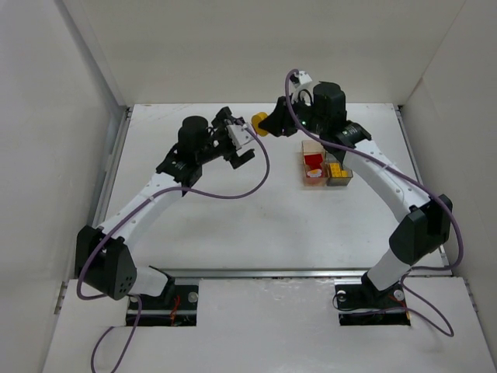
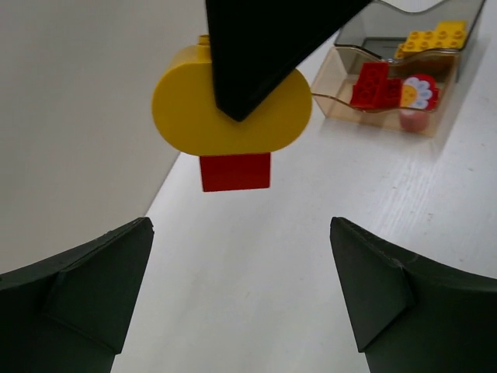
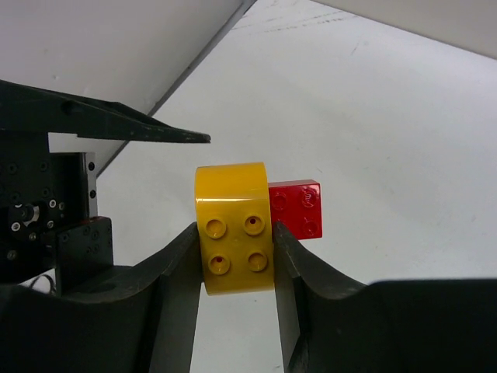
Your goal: Sort the legos into containers by color
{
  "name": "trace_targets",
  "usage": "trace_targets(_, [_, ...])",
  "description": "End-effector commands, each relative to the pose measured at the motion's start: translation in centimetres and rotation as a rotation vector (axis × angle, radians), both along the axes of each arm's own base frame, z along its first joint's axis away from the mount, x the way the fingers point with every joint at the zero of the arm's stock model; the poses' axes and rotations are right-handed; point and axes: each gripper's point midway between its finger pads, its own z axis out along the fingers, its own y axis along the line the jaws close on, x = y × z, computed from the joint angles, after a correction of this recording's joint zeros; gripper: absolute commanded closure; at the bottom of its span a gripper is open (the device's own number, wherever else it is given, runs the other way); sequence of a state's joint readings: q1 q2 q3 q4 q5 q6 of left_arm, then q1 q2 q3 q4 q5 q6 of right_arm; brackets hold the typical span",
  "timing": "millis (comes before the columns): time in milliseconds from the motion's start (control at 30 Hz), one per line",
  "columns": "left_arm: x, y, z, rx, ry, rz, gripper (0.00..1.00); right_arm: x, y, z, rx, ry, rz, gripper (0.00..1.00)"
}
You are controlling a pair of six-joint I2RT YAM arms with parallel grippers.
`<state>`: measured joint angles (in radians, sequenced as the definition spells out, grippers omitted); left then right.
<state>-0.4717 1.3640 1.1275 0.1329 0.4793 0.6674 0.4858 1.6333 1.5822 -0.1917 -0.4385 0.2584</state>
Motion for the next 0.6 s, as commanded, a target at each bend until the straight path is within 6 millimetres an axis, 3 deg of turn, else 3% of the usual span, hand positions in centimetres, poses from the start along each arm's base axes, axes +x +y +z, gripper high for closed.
trace_targets(0, [1.4, 0.5, 3.7, -0.068, -0.124, 0.105, 0.03, 0.2, 0.3, 3.6, 0.103, -0.022, -0.048, 0.94])
trace_targets(100, [1.8, 0.2, 4.6, -0.095, -0.157, 0.120, 0.03, -0.1, 0.3, 3.7, 0.122, 0.001, -0.053, 0.94])
trace_targets(233, [1.4, -0.9, 5.5, -0.113, -0.173, 0.067, 0.12, -0.1, 0.3, 3.3, 0.123, 0.016, -0.055, 0.94])
trace_targets(433, [1.1, -2.1, 4.2, -0.116, -0.080, 0.017, 0.36, -0.6, 0.9, 3.8, 0.141, 0.012, -0.027, 0.94])
trace_targets(467, [1.3, -2.0, 3.4, -0.103, -0.060, 0.027, 0.37, -0.6, 0.9, 3.8, 0.141, 0.012, -0.027, 0.94])
trace_targets(567, [1.7, -2.0, 3.5, -0.102, -0.062, 0.038, 0.39, -1.1, 1.5, 4.0, 0.152, 0.014, -0.008, 0.94])
